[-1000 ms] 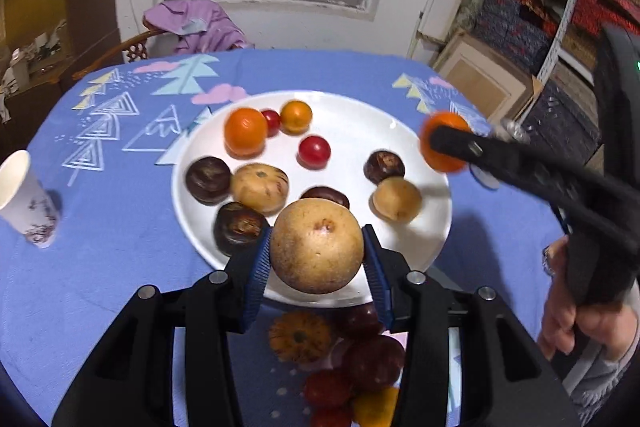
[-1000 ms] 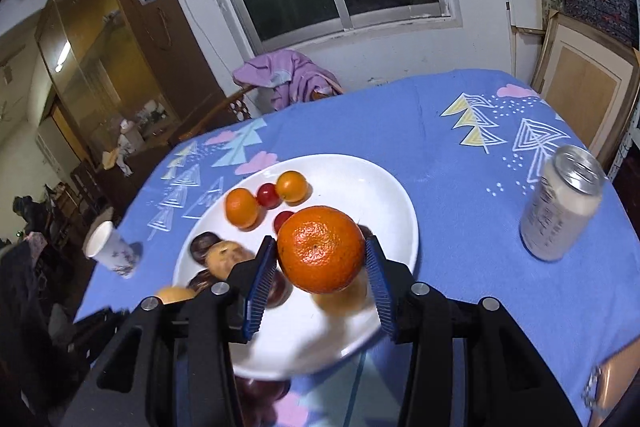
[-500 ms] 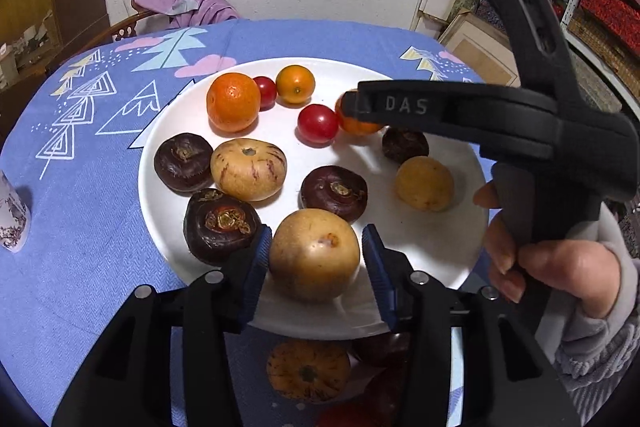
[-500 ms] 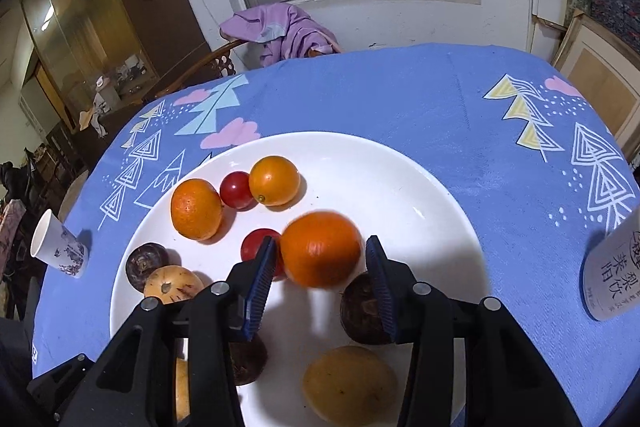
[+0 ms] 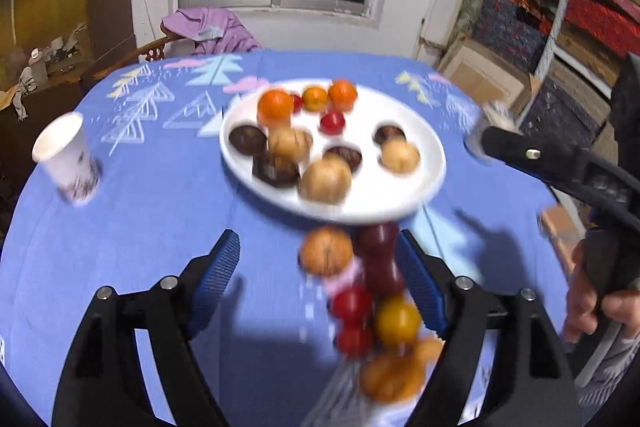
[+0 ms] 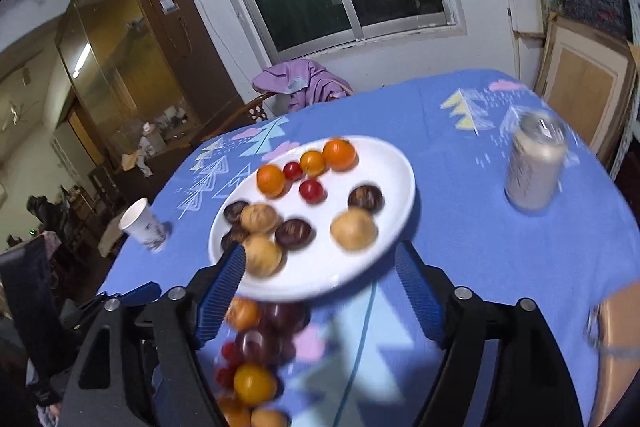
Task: Organize fruits
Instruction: 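Move both tools back toward the fruit pile, then grasp the tan speckled fruit from the pile with the left tool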
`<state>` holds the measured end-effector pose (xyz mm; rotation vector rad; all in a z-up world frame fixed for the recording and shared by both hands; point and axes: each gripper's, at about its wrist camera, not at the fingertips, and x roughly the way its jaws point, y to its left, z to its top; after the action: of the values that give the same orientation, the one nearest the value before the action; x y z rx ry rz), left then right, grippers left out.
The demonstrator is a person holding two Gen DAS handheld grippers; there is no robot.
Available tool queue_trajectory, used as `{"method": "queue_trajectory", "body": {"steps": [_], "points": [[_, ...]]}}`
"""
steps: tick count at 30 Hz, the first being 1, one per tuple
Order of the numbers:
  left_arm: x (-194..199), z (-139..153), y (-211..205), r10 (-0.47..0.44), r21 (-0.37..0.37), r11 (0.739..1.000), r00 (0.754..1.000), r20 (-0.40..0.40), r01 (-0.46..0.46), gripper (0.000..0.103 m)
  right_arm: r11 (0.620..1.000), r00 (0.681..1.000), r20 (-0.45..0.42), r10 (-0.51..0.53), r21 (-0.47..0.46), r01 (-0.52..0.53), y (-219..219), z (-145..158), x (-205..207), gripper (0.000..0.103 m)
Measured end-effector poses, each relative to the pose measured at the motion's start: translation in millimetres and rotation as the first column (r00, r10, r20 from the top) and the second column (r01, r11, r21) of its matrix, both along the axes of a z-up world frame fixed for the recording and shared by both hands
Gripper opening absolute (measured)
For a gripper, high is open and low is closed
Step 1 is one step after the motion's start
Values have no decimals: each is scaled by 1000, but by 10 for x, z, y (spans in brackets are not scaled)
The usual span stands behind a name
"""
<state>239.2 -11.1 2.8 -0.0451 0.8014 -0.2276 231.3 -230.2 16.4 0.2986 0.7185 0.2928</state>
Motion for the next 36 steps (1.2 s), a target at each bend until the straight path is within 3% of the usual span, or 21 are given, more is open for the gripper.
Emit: {"method": "queue_trajectory", "body": {"steps": [4,8,15,21,24,25,28,30,36], "points": [[-357,-156,-54,-35,22,999,999,-31,36,78,997,998,-65,-24,76,29,-243,-266,-308,80],[-575,-267,-139,-81,20,996,996,-48,82,79,985,991,-118,-60,155,78,-450,-398,-309,80],[-570,-451,-286,-120,73,989,987,-110,129,84,978,990,-126,-62,190,86,-537,-409,-282,80],[-656,-362,-91,-80,126,988,996,-44,85,90,975,989,-126,-72,200,96,-574,-417,-282,80],[-658,-246,319,49,113,992,999,12,-50,90,974,990,-124,-73,205,98,-592,-414,-289,80],[-643,-230,528,104,81,991,994,15,-105,89,974,990,-122,-71,205,95,-585,-413,-294,80],[-622,-263,920,154,-64,985,987,-46,-157,89,978,991,-116,-61,193,82,-544,-404,-305,80],[-644,-274,936,142,-76,986,989,-50,-146,89,980,992,-117,-55,184,76,-521,-409,-302,80],[-710,-330,586,11,2,1000,998,-55,-11,89,982,990,-133,-56,172,78,-508,-449,-275,80]]}}
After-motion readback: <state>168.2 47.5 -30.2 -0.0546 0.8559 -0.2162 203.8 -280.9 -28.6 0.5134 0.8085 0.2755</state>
